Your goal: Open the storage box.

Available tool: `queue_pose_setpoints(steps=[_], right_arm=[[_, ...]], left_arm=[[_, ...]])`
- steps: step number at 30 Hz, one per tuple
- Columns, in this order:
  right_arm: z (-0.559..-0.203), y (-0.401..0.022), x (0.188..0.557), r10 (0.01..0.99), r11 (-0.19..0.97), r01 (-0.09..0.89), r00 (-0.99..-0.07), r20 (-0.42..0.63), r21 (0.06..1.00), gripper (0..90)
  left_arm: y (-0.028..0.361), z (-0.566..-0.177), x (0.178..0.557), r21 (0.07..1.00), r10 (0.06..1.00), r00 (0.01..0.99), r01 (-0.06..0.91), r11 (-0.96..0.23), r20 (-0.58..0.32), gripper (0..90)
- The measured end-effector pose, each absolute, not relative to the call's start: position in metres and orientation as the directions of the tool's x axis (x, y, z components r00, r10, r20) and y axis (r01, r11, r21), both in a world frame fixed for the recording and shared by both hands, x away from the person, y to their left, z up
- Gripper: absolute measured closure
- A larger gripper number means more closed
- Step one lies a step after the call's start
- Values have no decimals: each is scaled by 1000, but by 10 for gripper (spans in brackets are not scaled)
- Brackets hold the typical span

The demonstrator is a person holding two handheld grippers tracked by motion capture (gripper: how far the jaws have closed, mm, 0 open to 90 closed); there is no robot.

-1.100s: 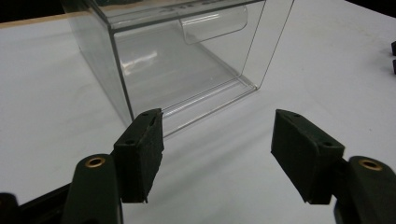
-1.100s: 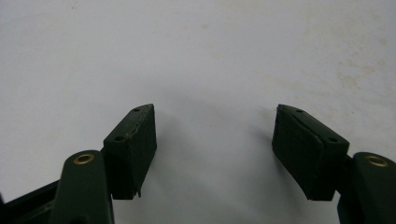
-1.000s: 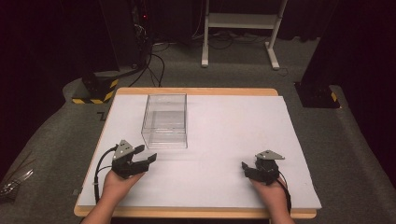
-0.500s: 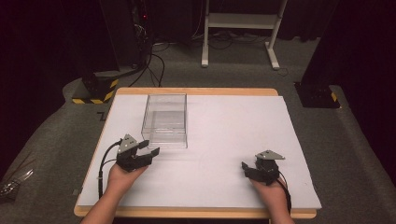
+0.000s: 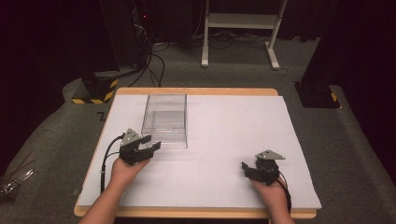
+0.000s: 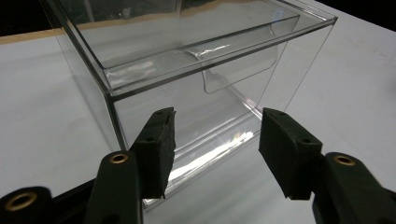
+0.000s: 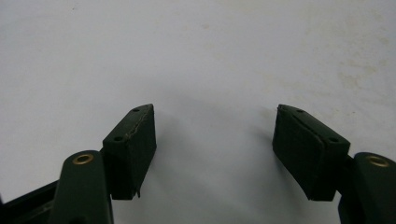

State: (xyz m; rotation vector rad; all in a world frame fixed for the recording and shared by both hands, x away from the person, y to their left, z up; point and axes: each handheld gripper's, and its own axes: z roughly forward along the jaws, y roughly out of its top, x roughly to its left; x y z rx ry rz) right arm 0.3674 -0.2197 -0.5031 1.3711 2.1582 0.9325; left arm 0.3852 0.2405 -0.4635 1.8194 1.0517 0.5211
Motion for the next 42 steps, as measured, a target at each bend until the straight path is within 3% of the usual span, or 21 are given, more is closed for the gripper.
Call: queue_pose_setpoints(steps=[25,42], right_arm=[[-503,-220,367,903,291,624,-429,6,725,302],[-503,-220,367,904,291,623,-428,5,726,302]], left_arm=[[236,-464,402,903,789,602,398,-160,-125,468],[246,-475,406,933,754,638,347,-100,-156,745]])
